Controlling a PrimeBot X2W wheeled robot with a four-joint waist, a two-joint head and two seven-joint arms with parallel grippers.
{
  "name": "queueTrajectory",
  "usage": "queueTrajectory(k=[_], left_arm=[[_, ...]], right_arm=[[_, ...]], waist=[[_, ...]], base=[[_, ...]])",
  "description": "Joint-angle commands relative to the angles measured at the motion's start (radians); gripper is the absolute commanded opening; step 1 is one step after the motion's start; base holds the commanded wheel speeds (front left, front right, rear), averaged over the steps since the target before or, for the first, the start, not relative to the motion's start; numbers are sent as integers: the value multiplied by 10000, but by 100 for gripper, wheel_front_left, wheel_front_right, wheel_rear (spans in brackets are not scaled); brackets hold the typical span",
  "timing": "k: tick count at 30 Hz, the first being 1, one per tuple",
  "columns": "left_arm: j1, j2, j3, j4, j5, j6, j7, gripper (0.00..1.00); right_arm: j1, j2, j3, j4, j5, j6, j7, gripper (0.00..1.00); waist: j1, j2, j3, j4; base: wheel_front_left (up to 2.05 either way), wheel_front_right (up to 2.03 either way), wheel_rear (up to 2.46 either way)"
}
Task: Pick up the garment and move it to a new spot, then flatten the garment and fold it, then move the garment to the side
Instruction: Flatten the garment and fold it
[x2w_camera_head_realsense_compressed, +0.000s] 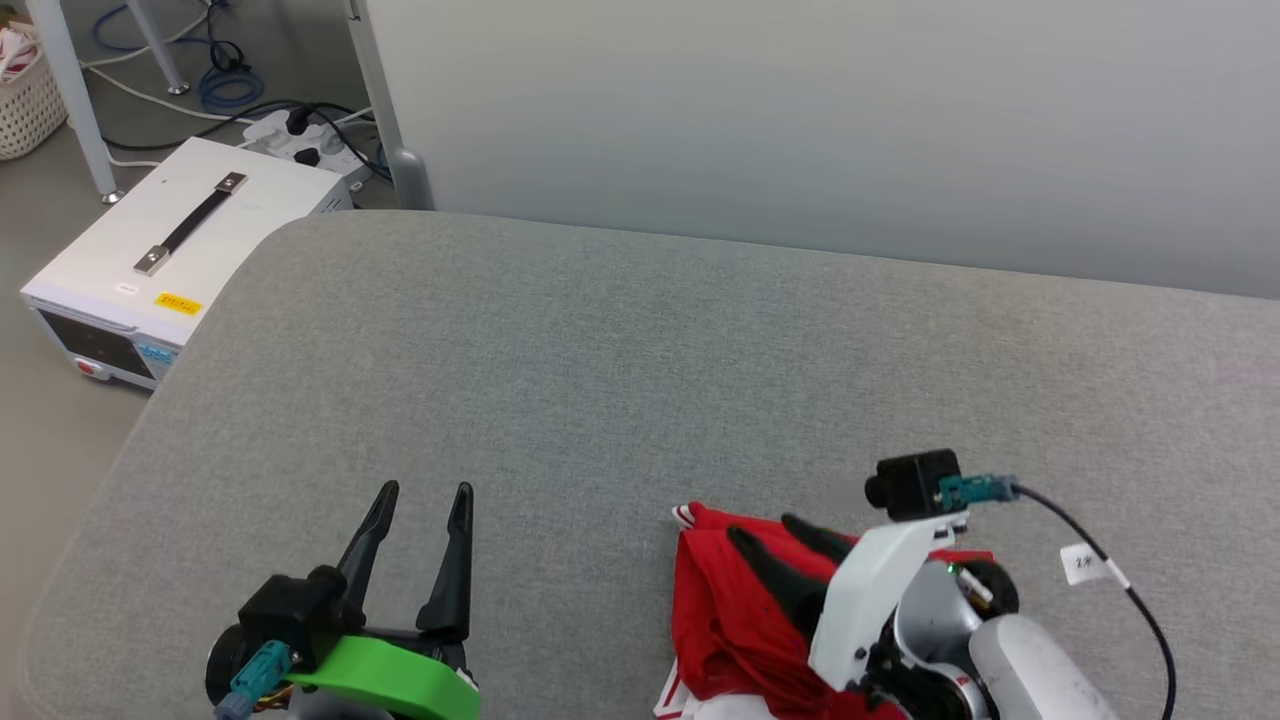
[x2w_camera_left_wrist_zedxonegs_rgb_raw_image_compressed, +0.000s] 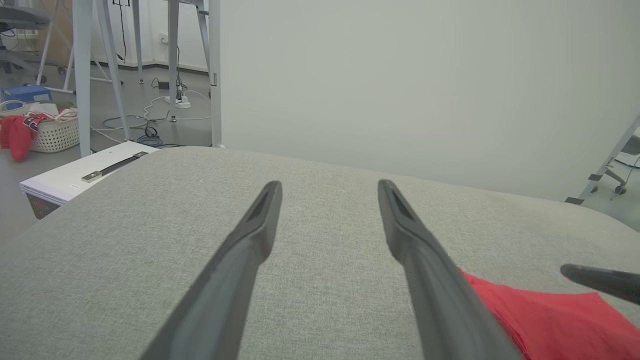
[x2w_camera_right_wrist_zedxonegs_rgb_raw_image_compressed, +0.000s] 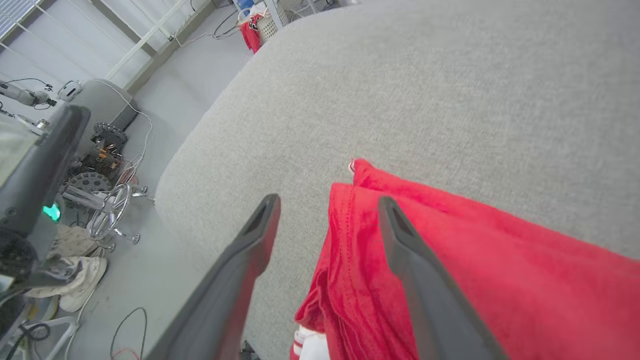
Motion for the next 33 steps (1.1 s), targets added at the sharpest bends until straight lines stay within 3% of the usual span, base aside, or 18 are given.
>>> queueTrajectory(k=[1, 11, 18, 25, 33], left_arm=[[10, -15, 30, -51, -22, -29, -59, 100], [-25, -116, -92, -293, -40, -29, -59, 100], [-48, -165, -155, -463, -42, -29, -59, 100], [1, -234, -210, -580, -108, -29, -59, 100], [193, -247, -367, -590, -226, -29, -59, 100]], right_arm=[[-315, -142, -165, -273, -526, -4, -58, 100], [-1177, -2513, -805, -1420, -3215, -4, -1504, 100], [-838, -3510, -1890, -1634, -4045, -4, -2680, 100], [430, -3197, -3546, -2284, -4197, -4, -3786, 100], [2131, -1929, -4441, -3382, -4792, -4, -4850, 100]], waist=[[0, 0, -36, -123], [0, 0, -41, -631], [0, 0, 69, -912], [0, 0, 171, -1063], [0, 0, 238, -1078]], base=[[0, 0, 0], [0, 0, 0], [0, 0, 0], [0, 0, 0], [0, 0, 0]])
